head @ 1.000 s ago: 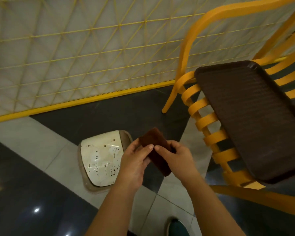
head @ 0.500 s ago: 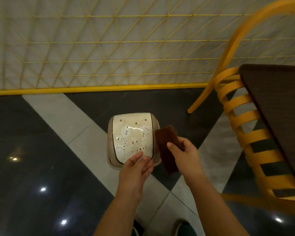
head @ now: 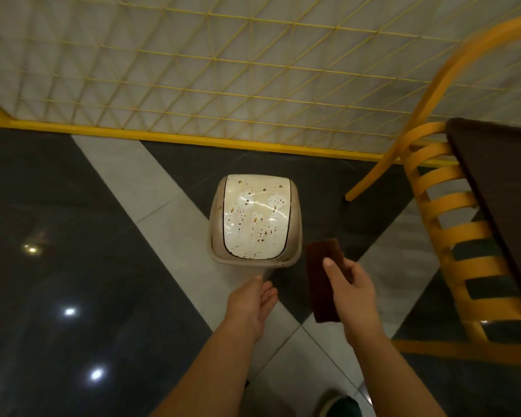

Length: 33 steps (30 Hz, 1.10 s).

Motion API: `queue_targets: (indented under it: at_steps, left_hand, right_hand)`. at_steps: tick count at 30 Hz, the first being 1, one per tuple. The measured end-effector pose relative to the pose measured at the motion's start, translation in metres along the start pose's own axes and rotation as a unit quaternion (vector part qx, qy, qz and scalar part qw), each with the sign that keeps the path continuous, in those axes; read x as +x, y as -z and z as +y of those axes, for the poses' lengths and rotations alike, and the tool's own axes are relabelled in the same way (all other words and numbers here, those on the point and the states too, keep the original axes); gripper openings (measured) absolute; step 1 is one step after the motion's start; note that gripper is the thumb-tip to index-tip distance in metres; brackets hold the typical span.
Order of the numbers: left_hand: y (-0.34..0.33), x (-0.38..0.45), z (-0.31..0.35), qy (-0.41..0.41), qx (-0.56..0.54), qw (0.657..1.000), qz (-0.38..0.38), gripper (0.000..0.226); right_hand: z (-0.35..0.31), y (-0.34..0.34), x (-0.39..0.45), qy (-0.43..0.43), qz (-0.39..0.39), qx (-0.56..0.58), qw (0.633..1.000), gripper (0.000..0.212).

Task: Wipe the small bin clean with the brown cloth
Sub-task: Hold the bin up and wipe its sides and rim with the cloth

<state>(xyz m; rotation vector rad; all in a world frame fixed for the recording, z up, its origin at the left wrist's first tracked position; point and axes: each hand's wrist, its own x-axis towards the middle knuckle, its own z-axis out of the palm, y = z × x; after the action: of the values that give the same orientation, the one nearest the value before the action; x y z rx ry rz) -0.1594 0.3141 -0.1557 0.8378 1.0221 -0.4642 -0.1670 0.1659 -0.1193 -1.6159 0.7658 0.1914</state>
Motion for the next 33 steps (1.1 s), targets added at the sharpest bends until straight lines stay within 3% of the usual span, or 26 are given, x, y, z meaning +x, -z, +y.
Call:
queue_targets:
  at_steps: [6,10,16,20,25,33]
  left_hand:
    - [-0.010,0.025,0.005,-0.018,-0.018,1.000,0.014,0.052]
    - [-0.012,0.035,0.011,-0.025,-0.037,0.999,0.005,0.052]
    - [-0.011,0.049,0.008,-0.016,-0.044,0.999,0.008,0.040]
    - [-0.006,0.051,0.003,-0.035,-0.057,0.997,0.030,0.029]
    - [0.011,0.037,-0.013,-0.057,-0.054,0.995,0.067,0.031]
    - [0.036,0.020,-0.019,-0.053,-0.014,0.994,0.095,0.032]
  right_hand:
    - [0.016,-0.013,0.019,0.023,0.012,-0.093,0.995,0.031]
    - [0.028,-0.024,0.025,0.024,0.038,-0.089,0.995,0.035]
    - [0.039,-0.024,0.018,0.000,0.040,-0.071,0.997,0.025]
    - [0.039,-0.017,0.015,0.012,0.040,-0.091,0.995,0.030]
    - [0.028,-0.013,0.007,0.069,0.056,-0.095,0.991,0.038]
    - [-0.005,-0.018,0.012,0.221,0.076,-0.156,0.960,0.031]
